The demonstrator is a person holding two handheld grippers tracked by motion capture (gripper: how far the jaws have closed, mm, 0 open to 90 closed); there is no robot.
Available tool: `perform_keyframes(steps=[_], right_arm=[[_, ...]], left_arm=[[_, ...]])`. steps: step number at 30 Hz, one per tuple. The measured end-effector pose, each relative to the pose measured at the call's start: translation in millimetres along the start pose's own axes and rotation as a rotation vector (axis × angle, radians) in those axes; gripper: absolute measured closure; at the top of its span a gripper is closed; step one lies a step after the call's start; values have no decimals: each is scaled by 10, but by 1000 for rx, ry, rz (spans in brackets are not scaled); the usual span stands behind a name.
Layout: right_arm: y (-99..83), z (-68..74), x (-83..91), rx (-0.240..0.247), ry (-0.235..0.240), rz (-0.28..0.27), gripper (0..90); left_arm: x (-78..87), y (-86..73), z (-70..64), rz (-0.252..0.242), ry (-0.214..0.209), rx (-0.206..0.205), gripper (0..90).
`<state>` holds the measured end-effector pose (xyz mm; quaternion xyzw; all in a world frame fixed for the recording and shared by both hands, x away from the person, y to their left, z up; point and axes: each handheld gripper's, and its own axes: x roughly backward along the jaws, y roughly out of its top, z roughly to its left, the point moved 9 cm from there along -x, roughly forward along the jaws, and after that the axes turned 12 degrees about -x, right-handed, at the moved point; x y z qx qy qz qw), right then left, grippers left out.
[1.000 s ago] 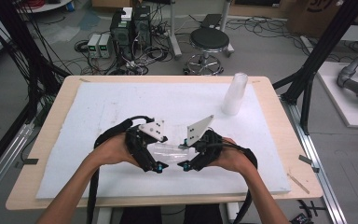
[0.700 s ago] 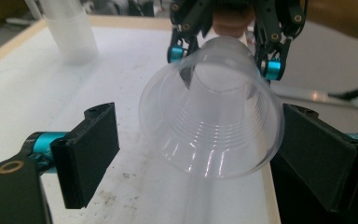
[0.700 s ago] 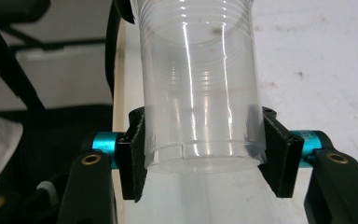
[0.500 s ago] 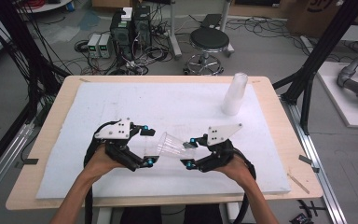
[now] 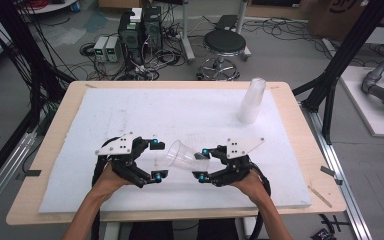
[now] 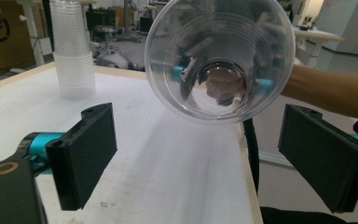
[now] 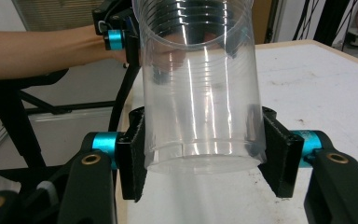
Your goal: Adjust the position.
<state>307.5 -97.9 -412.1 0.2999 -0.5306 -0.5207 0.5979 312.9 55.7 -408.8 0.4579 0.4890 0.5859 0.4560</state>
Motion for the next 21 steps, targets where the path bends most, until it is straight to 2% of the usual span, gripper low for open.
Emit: perform_keyframes(steps=[5,7,21], right_arm=[[-13,7,-12,-7,17,-16,427],[-12,10,-19,-6,20,-26,427],[21,55,-46,0,76,-72,427]], left_arm=[[-53,24,-6,-26,-12,9,113],[-128,64,-27,-36,-31,6,114],[-403,182,-115,-45,-97,-19,121]])
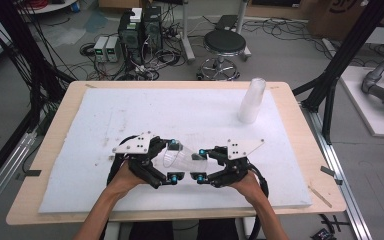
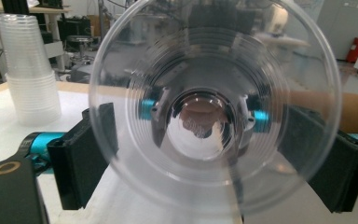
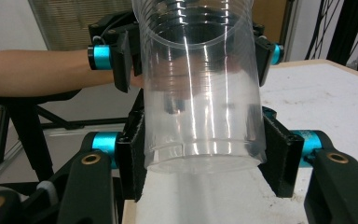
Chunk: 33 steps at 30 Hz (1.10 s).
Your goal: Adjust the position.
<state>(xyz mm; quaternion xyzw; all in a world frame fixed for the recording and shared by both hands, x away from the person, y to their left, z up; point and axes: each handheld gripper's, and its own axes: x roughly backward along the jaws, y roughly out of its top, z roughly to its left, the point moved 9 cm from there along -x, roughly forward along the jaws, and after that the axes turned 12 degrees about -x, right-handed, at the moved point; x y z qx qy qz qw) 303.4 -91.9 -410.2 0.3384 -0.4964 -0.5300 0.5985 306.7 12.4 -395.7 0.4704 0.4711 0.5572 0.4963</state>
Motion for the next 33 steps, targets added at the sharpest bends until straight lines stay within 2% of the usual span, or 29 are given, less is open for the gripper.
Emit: perform_keyframes(steps=[4,14,17,24,25,26,27,28,30,33], right_arm=[[3,12,-9,5,9,-1,427],[-35,50,-45,-6,44,26,427],[-34,25,-54,4,28,25,427],[-44,20,-58,7,27,31,423],[-47,15,-61,17,23,34,410],[-57,26,-66,18,23,44,352],[-59,16,-83,13,2,48,214],[-61,-25,-103,12,-48,58,144],[-92,-16,-129,7,-49,86,142],[-109,-17,-149,7,-52,93,141]], left_arm=[[-25,26,-8,-5,-15,-1,139],[-20,57,-27,-34,-38,-10,265],[-19,57,-28,-33,-38,-12,308],[-12,46,-32,-22,-39,-19,318],[-14,45,-31,-21,-35,-21,318],[-12,39,-28,-14,-30,-26,318],[-12,39,-28,-14,-30,-26,318],[-6,34,-20,-13,-27,-23,318],[2,33,-16,-12,-25,-24,318],[20,30,-17,-4,-22,-28,318]])
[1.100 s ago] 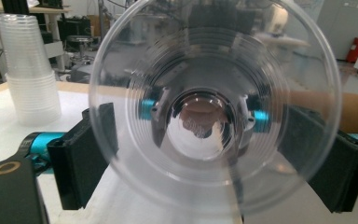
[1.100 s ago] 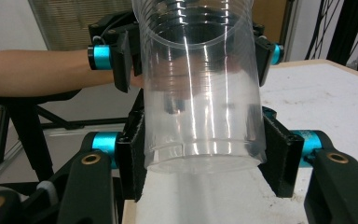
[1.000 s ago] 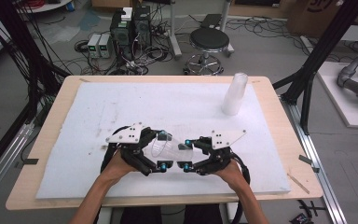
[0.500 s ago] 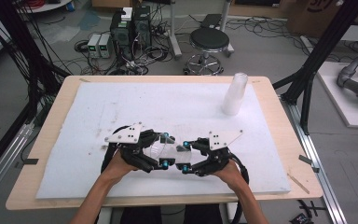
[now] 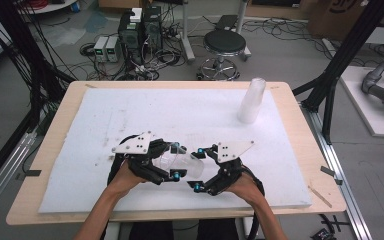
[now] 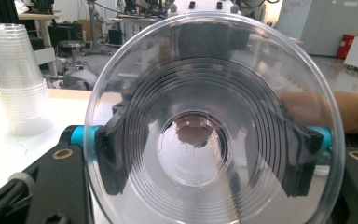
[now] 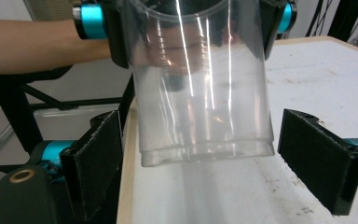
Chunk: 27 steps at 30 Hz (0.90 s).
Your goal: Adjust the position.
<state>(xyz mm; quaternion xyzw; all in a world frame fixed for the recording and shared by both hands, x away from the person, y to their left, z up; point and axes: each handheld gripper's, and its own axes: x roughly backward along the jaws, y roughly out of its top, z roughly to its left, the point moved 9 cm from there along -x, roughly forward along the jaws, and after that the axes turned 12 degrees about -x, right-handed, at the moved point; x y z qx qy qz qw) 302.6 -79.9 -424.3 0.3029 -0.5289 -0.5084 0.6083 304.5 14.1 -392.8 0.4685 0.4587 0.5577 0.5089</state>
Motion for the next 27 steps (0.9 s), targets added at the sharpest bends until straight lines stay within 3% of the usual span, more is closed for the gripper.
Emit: perform_keyframes(steps=[2,4,7,8,9,12,13,14,15,16,17,18,19,20,21,22,23,25,26,27], right_arm=[[-9,-15,0,-3,-13,6,142],[-28,-48,11,-5,-48,12,142],[-83,-135,51,-22,-126,21,142],[-106,-167,72,-30,-151,22,142],[-131,-193,94,-38,-172,22,142],[-210,-290,178,-55,-249,26,143],[-233,-322,210,-65,-272,23,144],[-260,-355,245,-75,-296,22,147],[-289,-389,280,-86,-319,23,149],[-320,-419,312,-96,-338,23,149],[-354,-454,346,-105,-364,23,152],[-389,-493,381,-117,-394,23,153],[-423,-531,417,-125,-420,24,153],[-456,-563,449,-137,-443,20,153],[-489,-598,484,-151,-474,18,152],[-523,-633,517,-159,-503,19,153],[-555,-665,547,-171,-526,20,152],[-612,-724,602,-196,-569,21,153],[-640,-750,628,-204,-590,21,153],[-668,-779,653,-216,-608,22,152]], left_arm=[[9,-2,5,4,3,-1,318],[48,-21,44,43,34,-11,318],[94,-53,109,111,61,-13,318],[94,-53,109,111,61,-13,318],[124,-70,149,158,66,-16,318],[169,-97,225,234,79,-16,320],[169,-97,225,234,79,-16,320],[181,-108,251,260,85,-14,320],[204,-137,298,317,91,-15,319],[204,-137,298,317,91,-15,320],[224,-163,341,376,89,-16,320],[224,-163,341,376,89,-16,320],[241,-203,385,447,83,-33,320],[241,-203,385,447,83,-33,319],[244,-247,423,516,79,-34,319],[247,-268,443,551,73,-39,319],[247,-268,443,551,73,-39,319],[244,-327,496,647,66,-54,318],[244,-327,496,647,66,-54,317],[234,-347,521,688,51,-57,317]])
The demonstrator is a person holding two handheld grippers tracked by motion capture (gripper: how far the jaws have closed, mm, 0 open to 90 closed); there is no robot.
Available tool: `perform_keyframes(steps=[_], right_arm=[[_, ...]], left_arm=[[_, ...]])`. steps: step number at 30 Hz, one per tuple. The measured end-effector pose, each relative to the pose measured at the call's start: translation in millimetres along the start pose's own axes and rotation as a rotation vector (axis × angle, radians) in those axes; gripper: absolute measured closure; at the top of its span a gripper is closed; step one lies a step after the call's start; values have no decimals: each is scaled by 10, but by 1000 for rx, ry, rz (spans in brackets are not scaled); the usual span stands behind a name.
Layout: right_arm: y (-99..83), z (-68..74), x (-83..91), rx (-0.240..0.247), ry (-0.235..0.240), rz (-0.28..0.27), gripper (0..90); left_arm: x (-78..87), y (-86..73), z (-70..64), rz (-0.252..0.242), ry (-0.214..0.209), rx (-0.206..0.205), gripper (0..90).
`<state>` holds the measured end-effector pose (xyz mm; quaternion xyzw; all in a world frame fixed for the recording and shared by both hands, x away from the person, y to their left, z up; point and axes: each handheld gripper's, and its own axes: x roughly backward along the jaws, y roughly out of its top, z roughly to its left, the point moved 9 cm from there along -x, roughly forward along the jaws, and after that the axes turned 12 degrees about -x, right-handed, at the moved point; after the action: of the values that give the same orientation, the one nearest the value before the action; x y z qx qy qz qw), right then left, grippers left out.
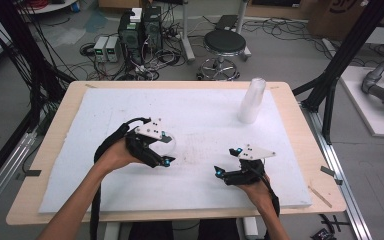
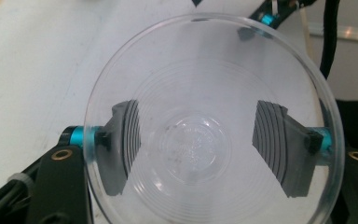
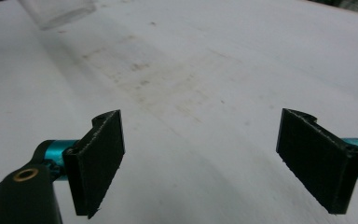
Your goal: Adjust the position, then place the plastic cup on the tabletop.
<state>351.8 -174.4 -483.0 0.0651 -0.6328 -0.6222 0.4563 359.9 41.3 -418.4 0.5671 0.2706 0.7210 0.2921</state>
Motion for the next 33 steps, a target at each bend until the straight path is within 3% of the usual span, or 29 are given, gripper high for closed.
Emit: perform_keyframes(steps=[3,4,9,16,33], right_arm=[[-72,-102,8,-22,-40,12,152],[-95,-130,7,-31,-44,16,152],[-186,-224,25,-54,-77,18,152],[-168,-240,53,-67,-85,-14,152],[-179,-233,52,-68,-73,-4,152]], left_arm=[[-21,0,23,27,-9,-1,317],[-29,-10,48,61,-21,-6,317],[-27,-43,107,116,-34,-2,317],[-46,-63,132,125,-25,4,318],[-127,-78,162,139,-30,11,319]])
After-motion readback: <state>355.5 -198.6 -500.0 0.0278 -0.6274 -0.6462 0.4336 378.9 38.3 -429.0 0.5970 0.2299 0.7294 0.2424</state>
